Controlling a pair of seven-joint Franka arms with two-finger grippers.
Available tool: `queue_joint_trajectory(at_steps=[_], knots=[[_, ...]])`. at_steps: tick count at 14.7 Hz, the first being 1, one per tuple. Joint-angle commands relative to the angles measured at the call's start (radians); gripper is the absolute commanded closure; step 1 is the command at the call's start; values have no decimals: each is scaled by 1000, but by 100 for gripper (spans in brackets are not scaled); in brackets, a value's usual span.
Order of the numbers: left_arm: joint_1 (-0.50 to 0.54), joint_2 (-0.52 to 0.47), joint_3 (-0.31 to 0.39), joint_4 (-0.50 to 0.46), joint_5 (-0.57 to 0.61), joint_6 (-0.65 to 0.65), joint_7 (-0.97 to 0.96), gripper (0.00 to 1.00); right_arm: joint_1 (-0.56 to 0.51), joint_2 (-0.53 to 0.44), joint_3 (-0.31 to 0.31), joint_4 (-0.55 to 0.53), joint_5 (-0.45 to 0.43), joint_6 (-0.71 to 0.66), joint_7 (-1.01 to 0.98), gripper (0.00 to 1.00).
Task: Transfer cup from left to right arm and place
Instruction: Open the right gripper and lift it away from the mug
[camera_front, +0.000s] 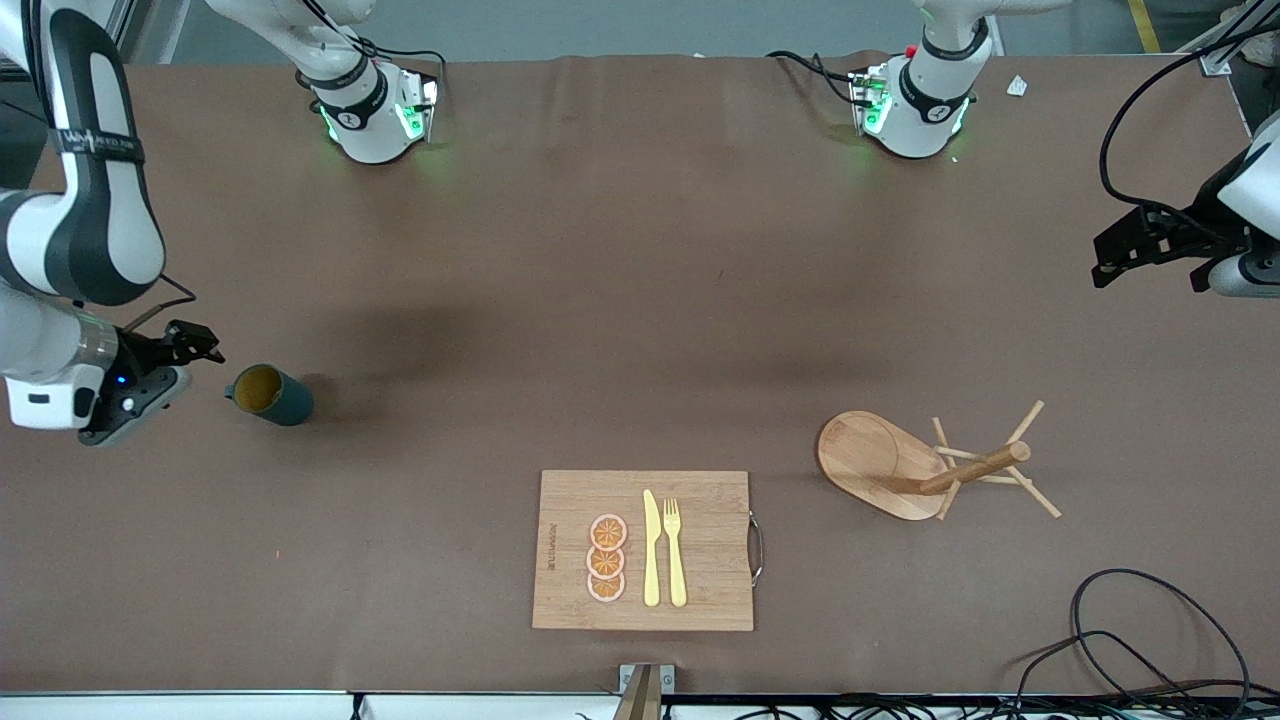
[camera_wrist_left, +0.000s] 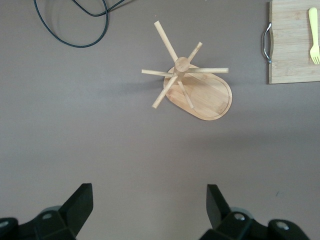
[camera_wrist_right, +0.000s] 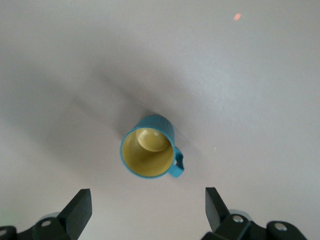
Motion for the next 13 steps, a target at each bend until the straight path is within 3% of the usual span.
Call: queue_joint_trajectory(at_steps=[1,10,13], knots=[[3,10,-4,27,4,-16,-8,0,14,-75,13,-13,-13,-63,238,0],[4,10,-2,27,-7,-14,-3,0,5,-92,6,224,-13,-374,654,0],[4,10,-2,27,-7,-14,-5,0,3,-82,6,321,-14,-420,678,0]])
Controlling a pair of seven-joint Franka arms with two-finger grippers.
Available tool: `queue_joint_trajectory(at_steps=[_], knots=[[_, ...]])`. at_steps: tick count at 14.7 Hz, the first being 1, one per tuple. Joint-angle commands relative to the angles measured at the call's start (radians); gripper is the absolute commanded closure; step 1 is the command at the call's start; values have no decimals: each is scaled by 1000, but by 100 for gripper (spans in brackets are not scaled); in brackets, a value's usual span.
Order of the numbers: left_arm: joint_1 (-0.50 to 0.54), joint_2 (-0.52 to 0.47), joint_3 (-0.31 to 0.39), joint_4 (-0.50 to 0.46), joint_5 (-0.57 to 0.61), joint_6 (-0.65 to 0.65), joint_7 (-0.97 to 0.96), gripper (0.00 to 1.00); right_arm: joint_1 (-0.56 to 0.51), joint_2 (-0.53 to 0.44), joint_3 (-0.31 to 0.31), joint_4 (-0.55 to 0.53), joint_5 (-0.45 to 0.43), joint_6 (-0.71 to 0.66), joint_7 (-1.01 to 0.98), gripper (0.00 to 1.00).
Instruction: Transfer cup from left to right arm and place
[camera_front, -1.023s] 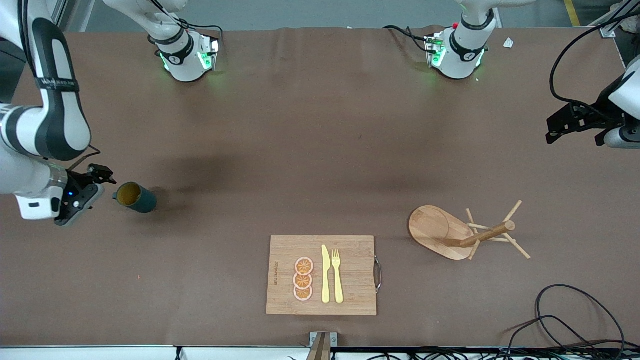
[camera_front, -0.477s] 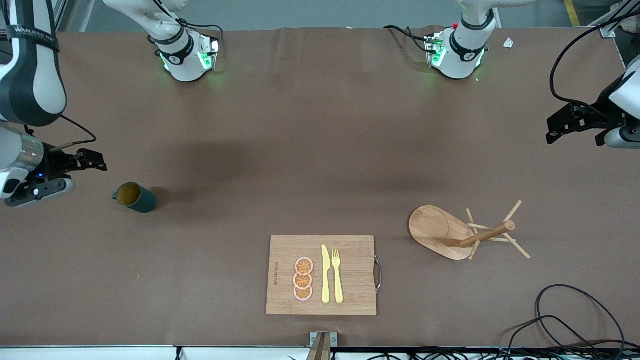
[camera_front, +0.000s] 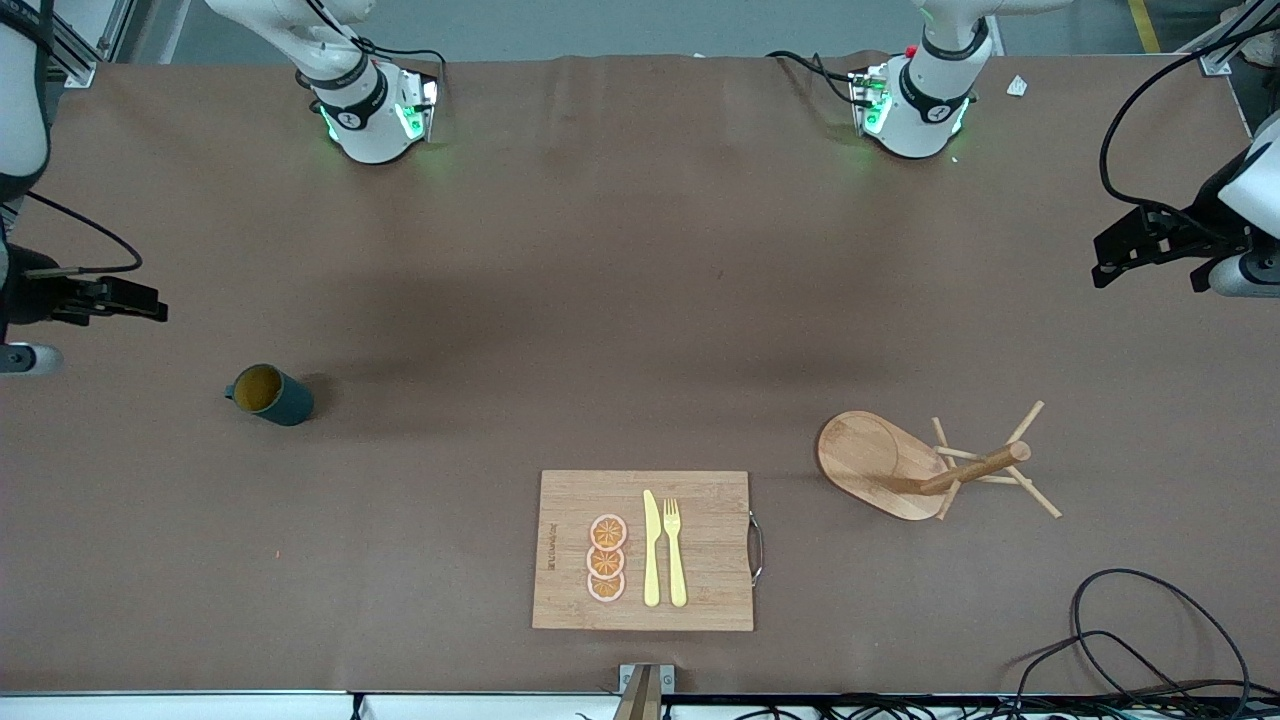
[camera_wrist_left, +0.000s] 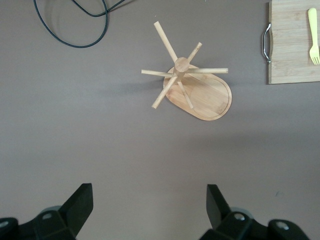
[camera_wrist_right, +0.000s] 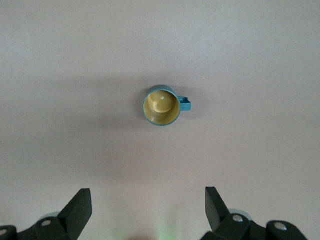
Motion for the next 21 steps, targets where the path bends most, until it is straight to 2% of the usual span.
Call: queue_joint_trajectory(at_steps=[1,7,9,16,21], knots=[[4,10,-2,25,-6,-14,-6,0,-11,6,7,93,-14,-50,33,0],[6,15,-2,25,-17,-14,-8,0,-2,7,13,101,1,-85,40,0],[6,15,-2,25,-17,-14,-8,0,1,7,13,98,23,-192,41,0],[6,16,-2,27,-17,-13,-6,0,18,3,7,153,6,-184,27,0],[6,18,-2,27,-17,-9,-9,0,29,-40,4,121,-8,-168,41,0]])
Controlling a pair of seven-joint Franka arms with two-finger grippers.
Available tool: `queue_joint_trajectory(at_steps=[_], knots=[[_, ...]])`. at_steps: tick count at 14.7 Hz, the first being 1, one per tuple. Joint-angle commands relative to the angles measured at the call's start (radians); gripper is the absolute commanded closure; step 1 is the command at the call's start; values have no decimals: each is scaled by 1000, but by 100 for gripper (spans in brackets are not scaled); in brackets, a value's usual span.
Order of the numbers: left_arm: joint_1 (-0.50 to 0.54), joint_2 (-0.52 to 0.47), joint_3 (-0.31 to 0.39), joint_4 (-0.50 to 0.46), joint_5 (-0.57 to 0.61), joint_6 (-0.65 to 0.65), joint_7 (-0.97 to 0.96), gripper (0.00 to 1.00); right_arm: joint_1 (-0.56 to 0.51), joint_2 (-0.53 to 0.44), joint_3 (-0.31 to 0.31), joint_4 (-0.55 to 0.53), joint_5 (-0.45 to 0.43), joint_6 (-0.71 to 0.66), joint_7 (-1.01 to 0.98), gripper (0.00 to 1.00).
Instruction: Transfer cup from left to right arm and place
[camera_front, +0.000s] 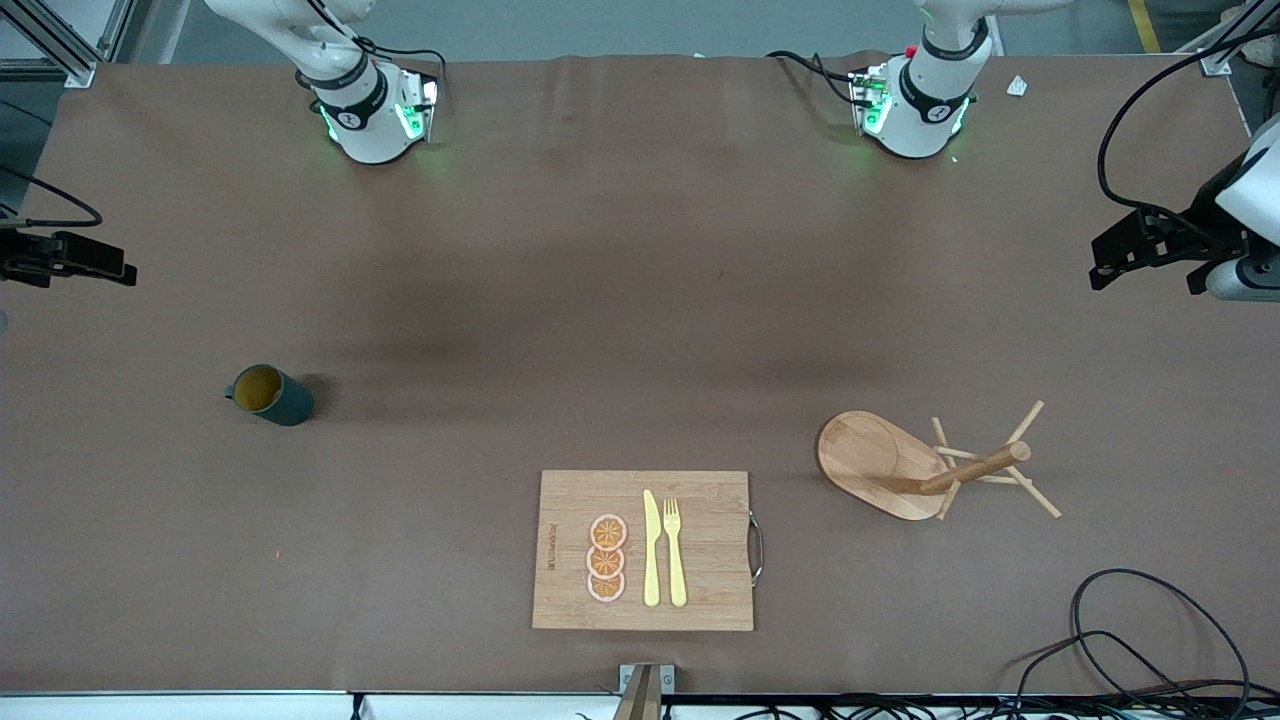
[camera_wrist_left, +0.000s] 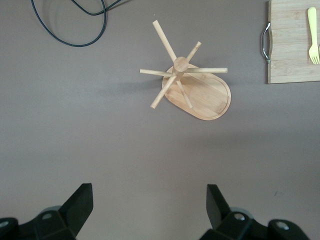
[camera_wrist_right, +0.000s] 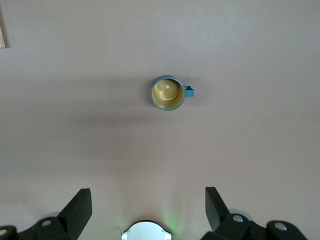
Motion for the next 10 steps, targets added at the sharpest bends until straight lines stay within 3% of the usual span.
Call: queue_joint_trajectory(at_steps=[1,4,10], knots=[[5,12,-2,26,-12,-8,-9,0,16,-65,-2,-58,-14,26,19,0],[5,12,-2,26,-12,-8,-9,0,9,-121,1,-129,-14,49,62,0],[5,12,-2,26,-12,-6,-11,0,19,-179,0,-141,-14,38,63,0]])
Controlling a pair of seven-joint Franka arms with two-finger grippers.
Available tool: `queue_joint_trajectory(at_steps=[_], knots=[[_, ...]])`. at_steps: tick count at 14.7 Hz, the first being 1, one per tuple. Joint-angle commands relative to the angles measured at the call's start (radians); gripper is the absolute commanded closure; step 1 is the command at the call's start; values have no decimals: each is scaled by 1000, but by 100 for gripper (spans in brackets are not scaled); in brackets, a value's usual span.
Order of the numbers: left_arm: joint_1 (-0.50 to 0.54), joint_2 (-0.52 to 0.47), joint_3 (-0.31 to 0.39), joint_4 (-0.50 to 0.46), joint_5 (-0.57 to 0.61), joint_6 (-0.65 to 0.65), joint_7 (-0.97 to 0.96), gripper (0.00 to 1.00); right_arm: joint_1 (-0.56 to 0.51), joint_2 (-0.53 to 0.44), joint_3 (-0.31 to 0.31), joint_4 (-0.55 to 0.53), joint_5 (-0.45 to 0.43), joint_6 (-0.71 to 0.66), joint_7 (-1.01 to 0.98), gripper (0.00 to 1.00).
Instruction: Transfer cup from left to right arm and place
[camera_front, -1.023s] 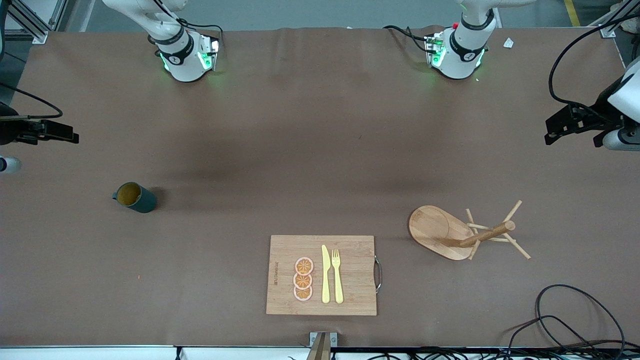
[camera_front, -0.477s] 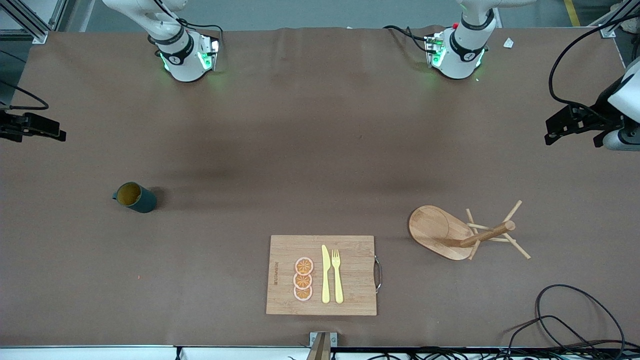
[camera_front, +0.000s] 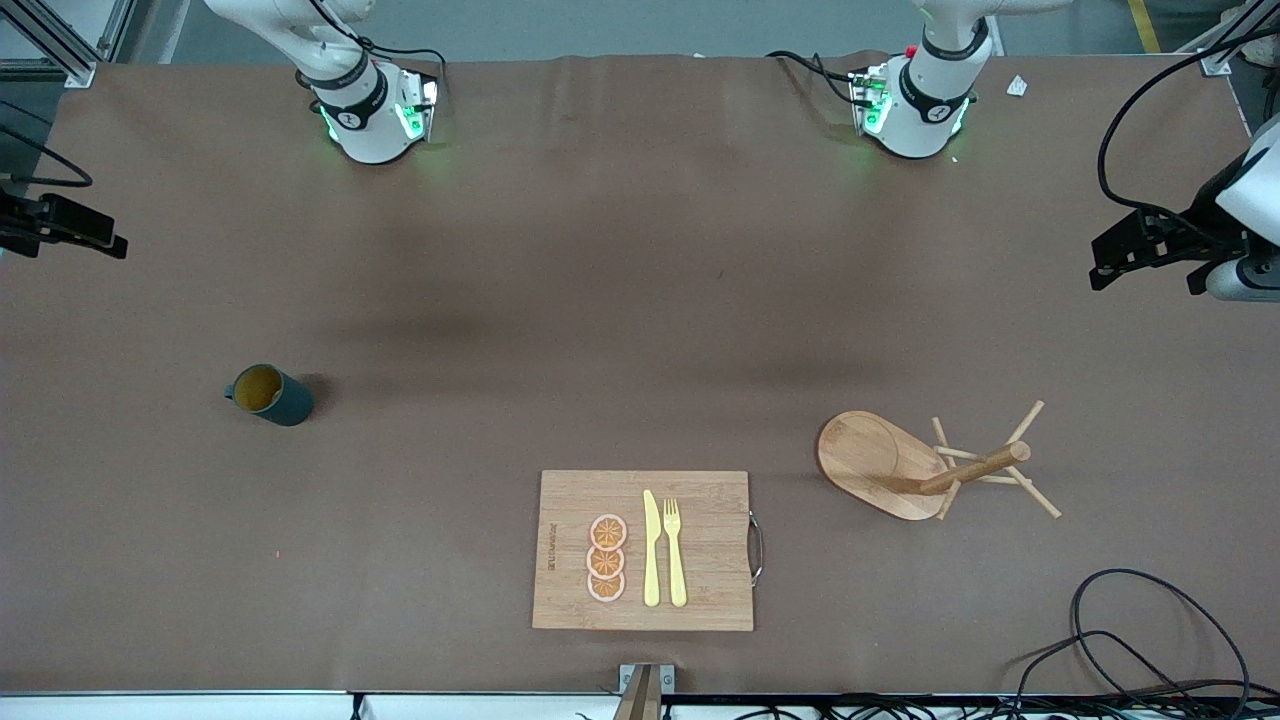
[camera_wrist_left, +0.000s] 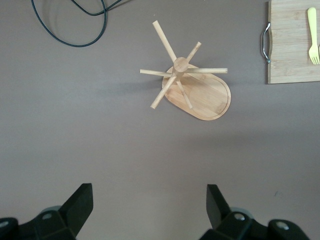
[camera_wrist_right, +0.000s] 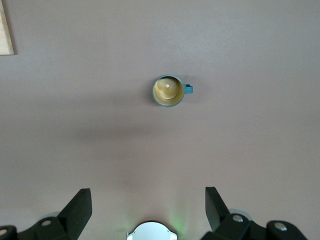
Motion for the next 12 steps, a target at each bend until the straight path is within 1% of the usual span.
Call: queue_joint_trajectory(at_steps=[1,2,4,7,12], knots=[[5,11,-2,25,-12,-7,-11,0,11,-83,0,-77,-13,20,22,0],[5,11,-2,25,-12,-7,-11,0,11,-98,-2,-92,-13,23,25,0],[7,13,-1,25,-12,-7,-6,0,11,-109,-8,-92,-13,17,63,0],[7,16,-1,27,-12,-8,-3,0,9,-137,-5,-100,-10,14,64,0],[5,17,-1,35,-10,-7,-7,0,8,-143,-2,-91,0,3,63,0]])
